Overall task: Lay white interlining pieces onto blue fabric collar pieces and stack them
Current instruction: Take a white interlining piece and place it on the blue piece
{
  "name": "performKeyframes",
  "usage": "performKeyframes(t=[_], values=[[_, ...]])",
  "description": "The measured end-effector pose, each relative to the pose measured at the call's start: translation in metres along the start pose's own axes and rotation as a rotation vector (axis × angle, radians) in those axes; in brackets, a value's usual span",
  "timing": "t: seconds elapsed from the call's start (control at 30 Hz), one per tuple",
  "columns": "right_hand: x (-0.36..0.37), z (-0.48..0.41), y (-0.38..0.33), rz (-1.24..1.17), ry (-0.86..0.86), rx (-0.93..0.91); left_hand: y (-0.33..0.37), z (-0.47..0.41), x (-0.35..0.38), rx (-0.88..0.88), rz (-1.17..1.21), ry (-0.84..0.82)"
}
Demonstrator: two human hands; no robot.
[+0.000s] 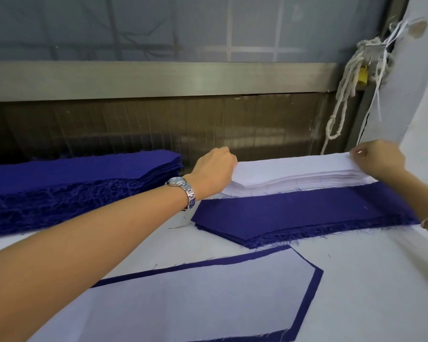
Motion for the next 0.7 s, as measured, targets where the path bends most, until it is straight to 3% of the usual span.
performKeyframes(t=[0.37,0.53,0.7], values=[[0.007,-0.007,-0.014,0.065,0.018,-0.174,-0.016,-0.011,0.004,-0.051,0.188,0.054],[-0.005,-0.002,-0.018,0.052,0.108,-0.218,-0.02,-0.014,0.002,-0.071,0.279,0.067],[-0.001,-0.003,-0.016,0.074,0.048,-0.281,-0.022,-0.013,0.0,-0.089,0.341,0.089]])
Point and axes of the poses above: each hand's wrist, its own z-axis away from the middle knuckle, its own x-axis out of the palm, y = z × x, the point moved 9 cm from there along -z, towards the middle knuckle, and after that the axes turned 14 degrees about x, right-handed, at the moved point
